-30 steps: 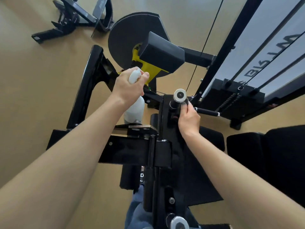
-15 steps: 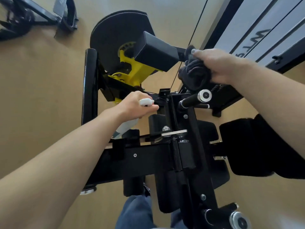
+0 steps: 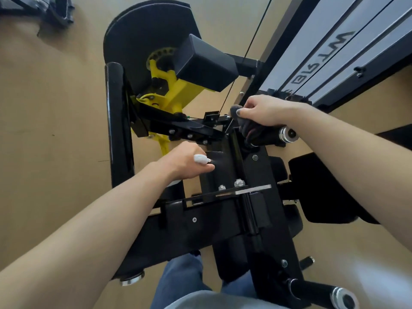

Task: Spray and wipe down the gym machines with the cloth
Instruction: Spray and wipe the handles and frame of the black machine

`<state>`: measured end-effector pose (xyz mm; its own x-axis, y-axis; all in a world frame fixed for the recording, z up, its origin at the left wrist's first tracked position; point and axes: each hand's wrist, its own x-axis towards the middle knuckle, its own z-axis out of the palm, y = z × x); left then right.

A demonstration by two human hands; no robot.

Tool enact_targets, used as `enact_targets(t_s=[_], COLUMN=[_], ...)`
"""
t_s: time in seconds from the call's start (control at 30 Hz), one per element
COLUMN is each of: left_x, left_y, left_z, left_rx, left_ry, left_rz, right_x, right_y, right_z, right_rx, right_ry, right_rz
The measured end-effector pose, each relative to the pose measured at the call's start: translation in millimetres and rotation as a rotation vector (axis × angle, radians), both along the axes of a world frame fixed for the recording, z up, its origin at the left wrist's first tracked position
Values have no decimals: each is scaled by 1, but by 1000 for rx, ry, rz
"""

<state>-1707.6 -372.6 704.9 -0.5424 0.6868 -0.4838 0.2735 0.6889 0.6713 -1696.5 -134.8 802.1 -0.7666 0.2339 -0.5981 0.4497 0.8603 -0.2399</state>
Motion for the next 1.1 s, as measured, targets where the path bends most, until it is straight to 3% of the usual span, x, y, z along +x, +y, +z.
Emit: enact_targets(t_s=[0.17,0.3,0.43,0.5,0.6,0.77,0.97,1.1], left_x=[-8,-14,-27,-40,-60,-65,-60,-56], left_y=[1,3,0,-7,-19,-27,-29,-25], left_z=[-8,-12,-4,7,19,19,4,6], left_rx=[-38,-47,11,76,116,164,148,145], left_ry=[42,89,75,74,110,169,174,89], left_rz=[-195,-177,107,303,422,362,239,166], right_x=[-4,-9,-26,-36,-42,-26,32,45], right_y=[2,1,-10,-25,-51,-83,-64,-59], right_z=[-5,0,5,1,-17,-68,-115,-117], right_rx=[-14,-50,-66,-54,7,246,430,527], right_ry=[-2,6,39,22,-32,-79,-294,-340], right_rz=[31,84,181,301,499,801,1113,1199])
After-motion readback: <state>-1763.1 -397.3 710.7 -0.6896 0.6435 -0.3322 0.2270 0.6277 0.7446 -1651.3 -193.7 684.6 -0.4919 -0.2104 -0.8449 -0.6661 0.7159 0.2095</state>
